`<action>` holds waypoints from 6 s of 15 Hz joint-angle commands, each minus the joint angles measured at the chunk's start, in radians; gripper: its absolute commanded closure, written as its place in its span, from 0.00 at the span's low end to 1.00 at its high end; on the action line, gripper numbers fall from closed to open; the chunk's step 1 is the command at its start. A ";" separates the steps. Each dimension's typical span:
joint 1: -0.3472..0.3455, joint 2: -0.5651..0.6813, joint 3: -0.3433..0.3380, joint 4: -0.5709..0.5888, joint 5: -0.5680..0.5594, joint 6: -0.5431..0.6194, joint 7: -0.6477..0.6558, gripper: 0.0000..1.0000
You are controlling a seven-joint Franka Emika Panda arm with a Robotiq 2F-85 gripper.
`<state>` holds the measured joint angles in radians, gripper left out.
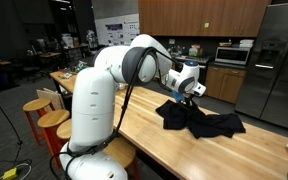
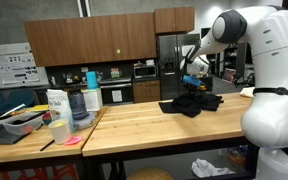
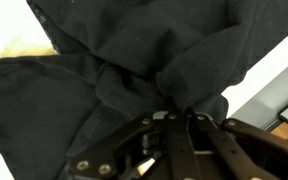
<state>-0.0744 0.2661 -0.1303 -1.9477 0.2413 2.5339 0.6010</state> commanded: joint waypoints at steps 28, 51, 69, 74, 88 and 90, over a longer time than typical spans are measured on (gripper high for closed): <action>-0.104 -0.120 -0.011 -0.166 0.475 0.077 -0.093 0.98; -0.092 -0.088 -0.018 -0.137 0.451 0.066 -0.078 0.93; -0.092 -0.088 -0.018 -0.137 0.451 0.066 -0.078 0.93; -0.094 -0.089 -0.024 -0.139 0.444 0.060 -0.066 0.98; -0.164 -0.077 -0.087 -0.144 0.537 0.033 -0.066 0.98; -0.176 -0.077 -0.098 -0.149 0.557 0.033 -0.065 0.98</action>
<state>-0.2313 0.1951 -0.2127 -2.0889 0.7615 2.5827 0.5286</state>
